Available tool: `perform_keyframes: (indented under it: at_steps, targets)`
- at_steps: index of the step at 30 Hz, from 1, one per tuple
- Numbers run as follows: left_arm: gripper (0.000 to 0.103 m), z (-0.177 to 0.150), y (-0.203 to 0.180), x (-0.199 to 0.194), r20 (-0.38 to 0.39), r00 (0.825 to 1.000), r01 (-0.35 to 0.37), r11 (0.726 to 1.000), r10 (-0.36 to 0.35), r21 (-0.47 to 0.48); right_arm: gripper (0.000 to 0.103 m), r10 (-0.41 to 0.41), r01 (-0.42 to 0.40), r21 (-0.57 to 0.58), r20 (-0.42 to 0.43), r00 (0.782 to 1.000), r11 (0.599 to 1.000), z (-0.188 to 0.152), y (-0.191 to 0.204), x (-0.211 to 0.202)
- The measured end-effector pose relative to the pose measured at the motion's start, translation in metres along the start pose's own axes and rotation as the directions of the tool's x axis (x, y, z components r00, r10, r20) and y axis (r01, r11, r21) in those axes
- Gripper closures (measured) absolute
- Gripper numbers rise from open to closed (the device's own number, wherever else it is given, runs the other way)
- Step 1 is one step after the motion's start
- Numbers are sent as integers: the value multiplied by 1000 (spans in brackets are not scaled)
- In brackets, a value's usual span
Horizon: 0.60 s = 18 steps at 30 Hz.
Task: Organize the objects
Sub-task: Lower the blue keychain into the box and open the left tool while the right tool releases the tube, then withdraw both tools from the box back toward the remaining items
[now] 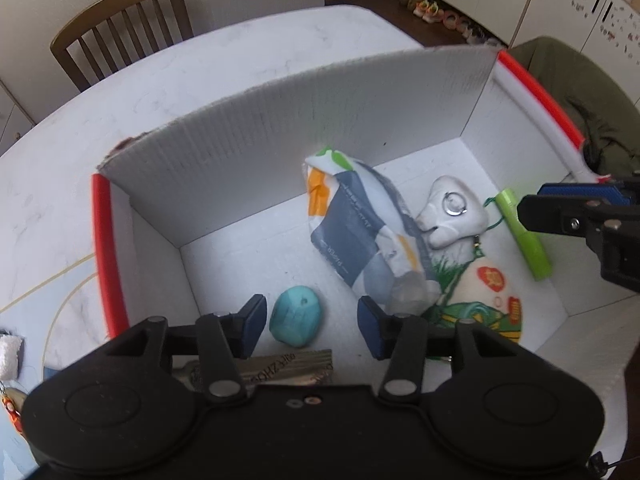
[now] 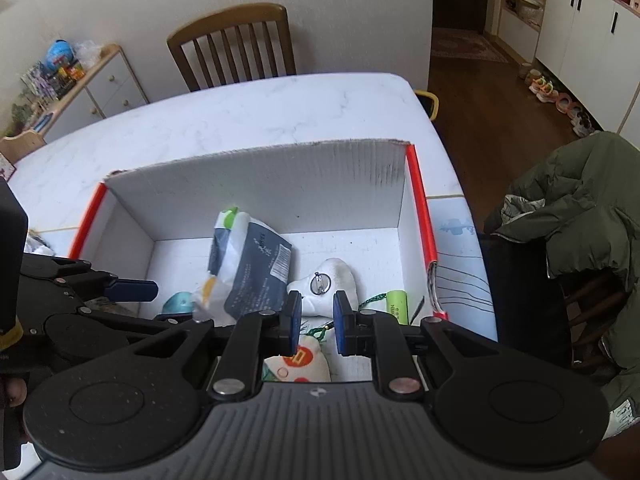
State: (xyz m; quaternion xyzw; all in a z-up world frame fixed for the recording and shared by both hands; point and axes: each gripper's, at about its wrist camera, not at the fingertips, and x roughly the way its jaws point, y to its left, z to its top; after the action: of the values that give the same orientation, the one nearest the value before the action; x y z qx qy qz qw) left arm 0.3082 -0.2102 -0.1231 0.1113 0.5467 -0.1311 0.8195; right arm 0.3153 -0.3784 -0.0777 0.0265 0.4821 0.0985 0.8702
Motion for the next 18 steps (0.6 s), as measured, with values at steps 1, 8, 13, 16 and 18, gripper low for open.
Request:
perform_keyframes:
  at_steps: [1,8,13,16,18]
  targets:
    - [52,-1,0,-4,7,1000,8,1000,-8,-7,87,3,-3,-3,6,1000,1000,-1,0,-4]
    - [43,-6,-2,-35,104,995,5,1000,-7,12,87,37,-36,-16,41,998,999,-10,6,-31]
    - [42,-13,5,-57,170,985,43,999,-42,-3,87,57,-55,-23,82,995,998,-16,14,-53]
    - [40,-22,9,-70,211,976,52,999,-50,-6,80,74,-72,-25,104,992,997,-19,19,-63]
    - [40,-29,15,-82,232,971,59,998,-55,-10,78,77,-73,-38,124,989,997,-21,24,-69]
